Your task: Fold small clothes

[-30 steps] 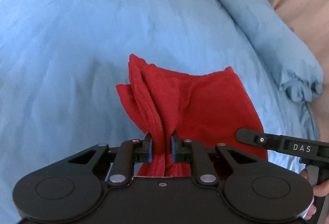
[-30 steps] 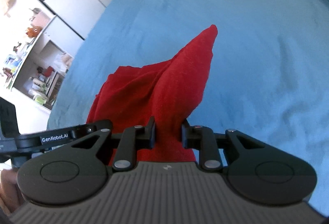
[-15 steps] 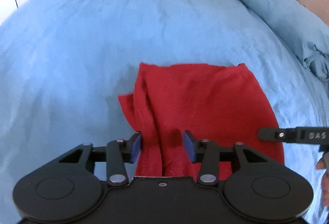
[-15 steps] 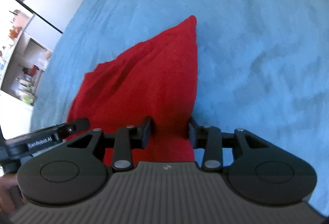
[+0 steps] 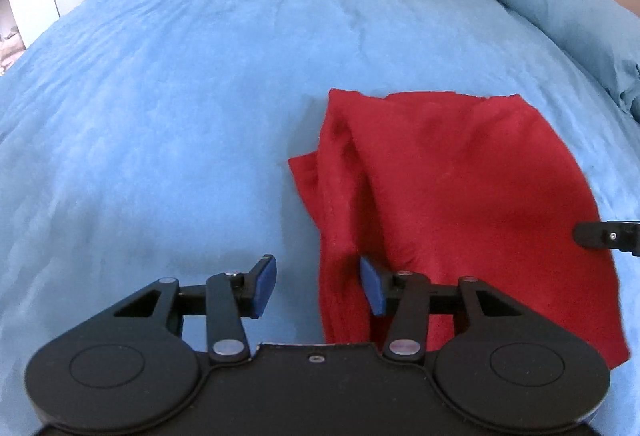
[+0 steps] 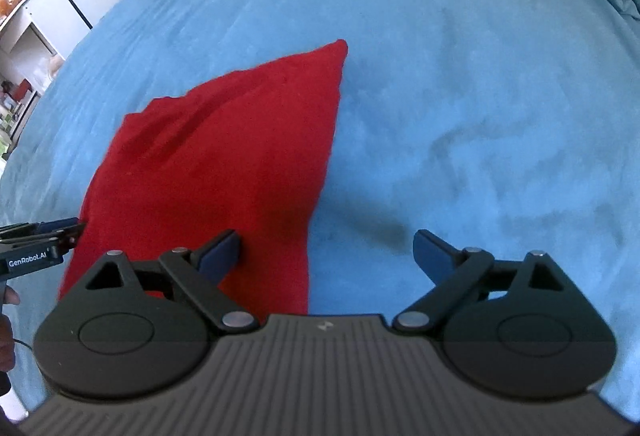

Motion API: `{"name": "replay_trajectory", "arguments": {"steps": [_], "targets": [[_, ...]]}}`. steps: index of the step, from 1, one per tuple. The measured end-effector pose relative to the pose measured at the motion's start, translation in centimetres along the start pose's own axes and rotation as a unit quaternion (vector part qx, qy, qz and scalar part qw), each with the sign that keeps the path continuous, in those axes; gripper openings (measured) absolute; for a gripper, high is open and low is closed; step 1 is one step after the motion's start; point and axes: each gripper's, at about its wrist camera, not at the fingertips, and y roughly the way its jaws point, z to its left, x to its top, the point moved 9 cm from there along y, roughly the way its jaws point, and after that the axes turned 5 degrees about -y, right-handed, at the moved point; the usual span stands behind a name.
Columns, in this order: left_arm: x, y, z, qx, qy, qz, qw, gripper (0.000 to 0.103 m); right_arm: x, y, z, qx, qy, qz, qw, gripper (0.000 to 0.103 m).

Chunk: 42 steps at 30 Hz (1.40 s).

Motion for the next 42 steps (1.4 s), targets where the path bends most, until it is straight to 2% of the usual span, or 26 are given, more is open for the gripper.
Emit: {"name": "replay_trajectory", "arguments": {"steps": [2,8,10,12,14,16,18,22,27,32,36,42], "targets": [[-0.1,0.0,0.5,0.007,-0.002,-0.02,0.9998,0.069,-0.5,0.6,-0.2,0.0,-0.005,-0.012,1.0,0.103],[-0.1,-2.6,1.0,-0.002,-0.004,-0.064,0.998,0.067,-1.1,-0.6,-0.2,-0.008,-0.019,-0.057,0.998,0.103],[0.4,-5.3,0.8,-0.005,-0.005,-0.089,0.996,0.071,-1.0,-2.2,0.3,-0.01,-0.02,-0.077,0.997,0.103],[1.2,-8.9,0.5,-0.002,-0.008,-0.119,0.9929,0.098,-0.8,-4.7,1.1,-0.004,-0.018,-0.1,0.995,0.103],[1.7,-13.4,0.0,-0.004,-0.012,-0.156,0.9877,0.099,-0.8,-7.9,1.9,-0.009,-0.01,-0.116,0.993,0.103],[1.8,-17.3,-0.5,-0.012,-0.02,-0.171,0.985,0.1,-0.9,-11.5,2.8,-0.02,0.003,-0.134,0.991,0.103],[1.4,-20.9,-0.9,-0.014,-0.03,-0.175,0.9841,0.1,-1.4,-15.5,3.9,-0.026,0.005,-0.153,0.988,0.103],[-0.5,-27.7,-1.6,0.005,-0.034,-0.176,0.9839,0.1,-3.0,-23.6,6.2,-0.074,-0.023,-0.17,0.982,0.103],[-3.9,-33.0,-2.4,0.01,-0.042,-0.178,0.9831,0.1,-5.6,-30.8,8.8,-0.088,-0.032,-0.194,0.976,0.103],[-7.8,-34.9,-2.5,0.035,-0.037,-0.164,0.9851,0.1,-9.7,-33.5,10.3,-0.103,-0.029,-0.148,0.983,0.103],[-10.7,-35.0,-3.0,0.048,-0.02,-0.147,0.9878,0.1,-13.0,-34.4,10.9,-0.107,-0.037,-0.132,0.985,0.103],[-13.3,-34.9,-3.7,0.036,-0.022,-0.128,0.9909,0.1,-16.1,-34.9,11.0,-0.112,-0.028,-0.119,0.986,0.103]]}}
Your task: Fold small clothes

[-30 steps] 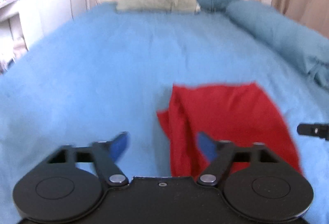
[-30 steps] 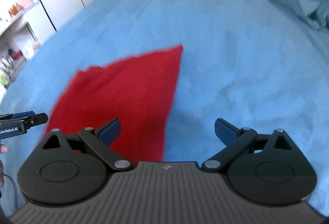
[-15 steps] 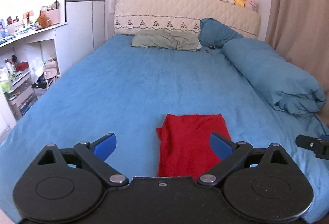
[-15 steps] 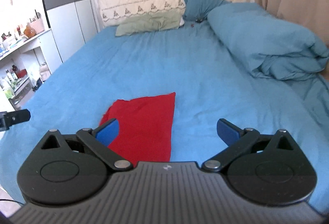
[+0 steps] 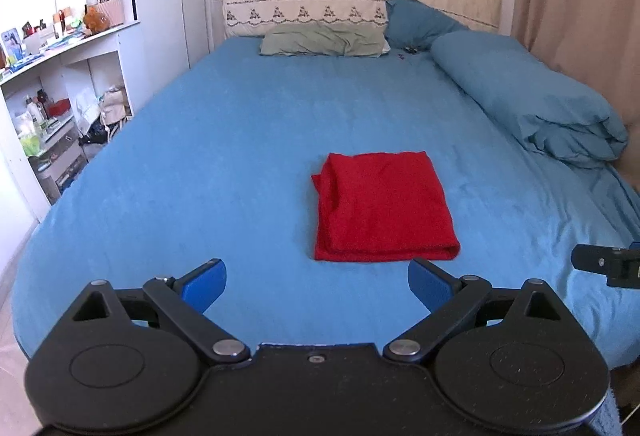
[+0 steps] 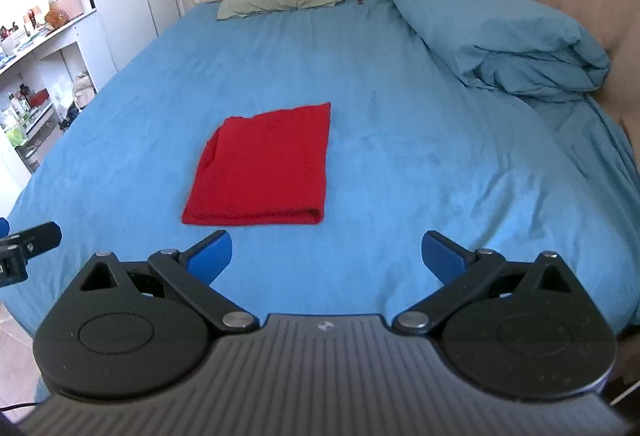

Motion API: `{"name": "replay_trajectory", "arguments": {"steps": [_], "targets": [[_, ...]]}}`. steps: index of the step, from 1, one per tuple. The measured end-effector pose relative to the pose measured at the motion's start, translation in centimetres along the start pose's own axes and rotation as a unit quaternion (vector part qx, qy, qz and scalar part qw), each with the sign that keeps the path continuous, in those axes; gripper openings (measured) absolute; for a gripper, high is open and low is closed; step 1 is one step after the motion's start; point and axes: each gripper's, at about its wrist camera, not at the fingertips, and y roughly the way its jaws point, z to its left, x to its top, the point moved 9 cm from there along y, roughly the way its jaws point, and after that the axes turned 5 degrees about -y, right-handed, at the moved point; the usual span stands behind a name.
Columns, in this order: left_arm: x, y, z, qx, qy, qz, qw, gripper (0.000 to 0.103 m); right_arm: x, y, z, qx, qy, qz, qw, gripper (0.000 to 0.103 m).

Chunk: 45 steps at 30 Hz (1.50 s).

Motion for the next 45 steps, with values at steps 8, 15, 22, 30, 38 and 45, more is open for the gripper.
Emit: {"name": "replay_trajectory", "arguments": {"steps": [8,15,22,30,38,45], "targets": [[0.3,-0.7,-0.8,0.0,0.014,-0.009,0.9999,0.1,-1.4,-1.0,-0.3,-0.008,-0.008,0.002,1.0,0.103],[0.4,-1.1,-1.1,0.004,0.024,-0.018,0.9996,0.1,-1.3,-1.4,-0.7,-0.017,-0.01,-0.003,1.0,0.103],[0.4,-1.4,-1.7,0.007,0.033,-0.023,0.9992,0.1,-1.2,-1.6,-1.3,-0.015,-0.004,-0.006,1.0,0.103],[0.5,-1.5,-1.7,0.007,0.033,-0.024,0.9992,0.1,-1.1,-1.6,-1.7,-0.012,-0.001,-0.006,1.0,0.103],[0.6,-1.6,-1.5,0.007,0.034,-0.024,0.9991,0.1,-1.2,-1.6,-1.5,-0.013,0.001,-0.006,1.0,0.103],[0.7,-1.8,-1.5,0.007,0.035,-0.027,0.999,0.1,-1.2,-1.6,-1.7,-0.01,-0.001,-0.006,1.0,0.103]]}}
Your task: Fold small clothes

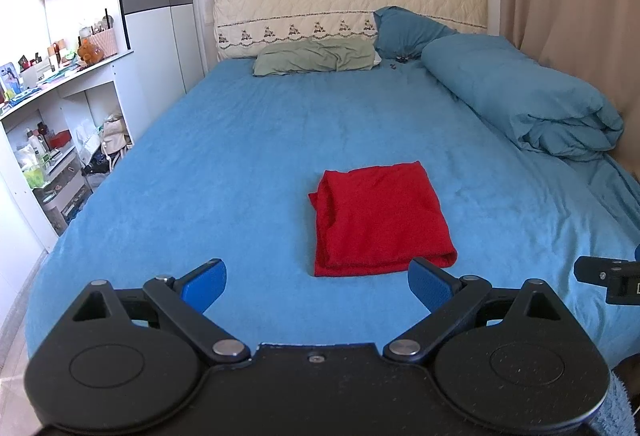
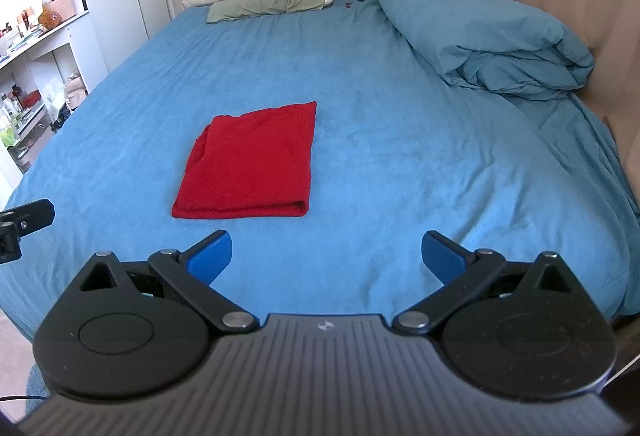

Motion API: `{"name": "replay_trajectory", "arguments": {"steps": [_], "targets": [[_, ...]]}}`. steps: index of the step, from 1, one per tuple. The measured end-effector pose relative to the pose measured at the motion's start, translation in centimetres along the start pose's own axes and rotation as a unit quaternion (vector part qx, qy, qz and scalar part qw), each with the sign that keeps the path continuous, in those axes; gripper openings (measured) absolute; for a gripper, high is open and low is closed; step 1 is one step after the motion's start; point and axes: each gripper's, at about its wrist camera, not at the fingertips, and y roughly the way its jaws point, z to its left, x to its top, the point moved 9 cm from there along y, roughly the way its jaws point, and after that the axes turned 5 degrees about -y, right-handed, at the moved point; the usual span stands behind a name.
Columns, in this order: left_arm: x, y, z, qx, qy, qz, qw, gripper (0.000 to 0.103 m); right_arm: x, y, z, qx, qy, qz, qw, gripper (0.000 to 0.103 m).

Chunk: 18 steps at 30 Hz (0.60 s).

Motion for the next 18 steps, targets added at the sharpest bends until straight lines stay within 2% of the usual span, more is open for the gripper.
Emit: {"name": "replay_trajectory", "arguments": {"steps": [18], "targets": [[0.36,-0.56,0.16,0.0,0.006,-0.013,0.9999,0.1,-0.18,-0.02,0.39,0.0,0.003,0.0,1.0,0.103]]}}
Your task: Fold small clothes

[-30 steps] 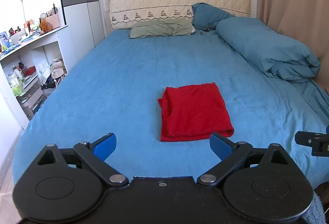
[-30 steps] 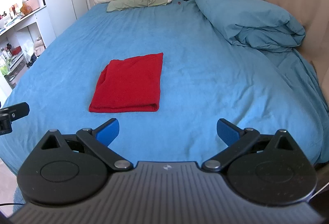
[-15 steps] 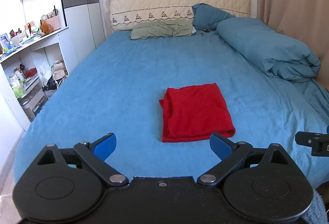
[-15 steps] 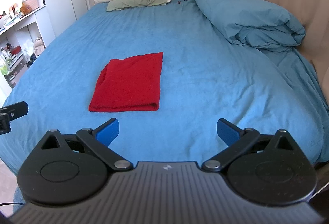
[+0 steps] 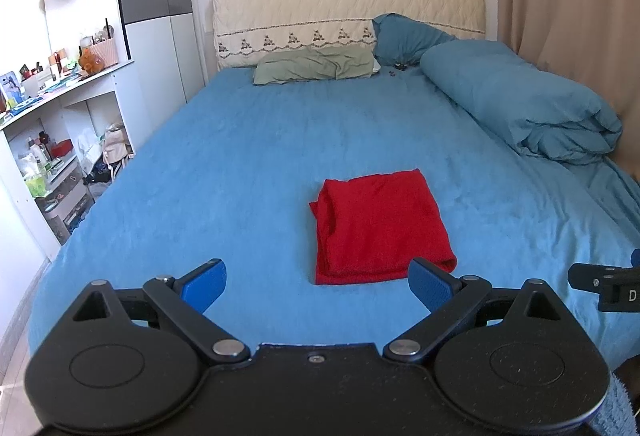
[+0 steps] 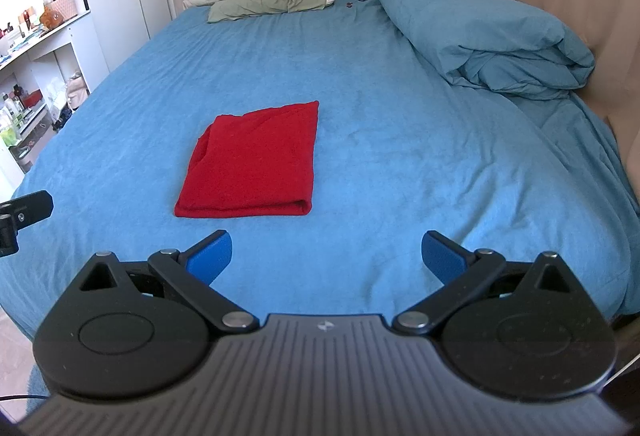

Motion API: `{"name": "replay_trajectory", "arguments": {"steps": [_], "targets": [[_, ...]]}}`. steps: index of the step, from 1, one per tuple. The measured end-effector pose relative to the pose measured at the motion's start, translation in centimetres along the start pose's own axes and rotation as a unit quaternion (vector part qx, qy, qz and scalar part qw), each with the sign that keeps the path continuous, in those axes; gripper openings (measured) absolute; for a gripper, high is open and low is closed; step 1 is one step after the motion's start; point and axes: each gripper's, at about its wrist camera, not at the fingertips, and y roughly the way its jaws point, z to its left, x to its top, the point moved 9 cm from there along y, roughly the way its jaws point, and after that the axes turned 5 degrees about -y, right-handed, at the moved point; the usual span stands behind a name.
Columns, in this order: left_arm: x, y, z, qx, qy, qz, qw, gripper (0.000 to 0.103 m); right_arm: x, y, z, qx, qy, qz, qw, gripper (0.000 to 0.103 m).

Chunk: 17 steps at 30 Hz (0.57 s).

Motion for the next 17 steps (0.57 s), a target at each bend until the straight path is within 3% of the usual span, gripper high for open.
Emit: {"name": "replay_trajectory", "arguments": {"steps": [17], "targets": [[0.38,-0.63,0.26,0.006,0.003,-0.016,0.9998,0.1,-0.06,-0.12,0.47,0.001,0.001,-0.002,1.0,0.103]]}}
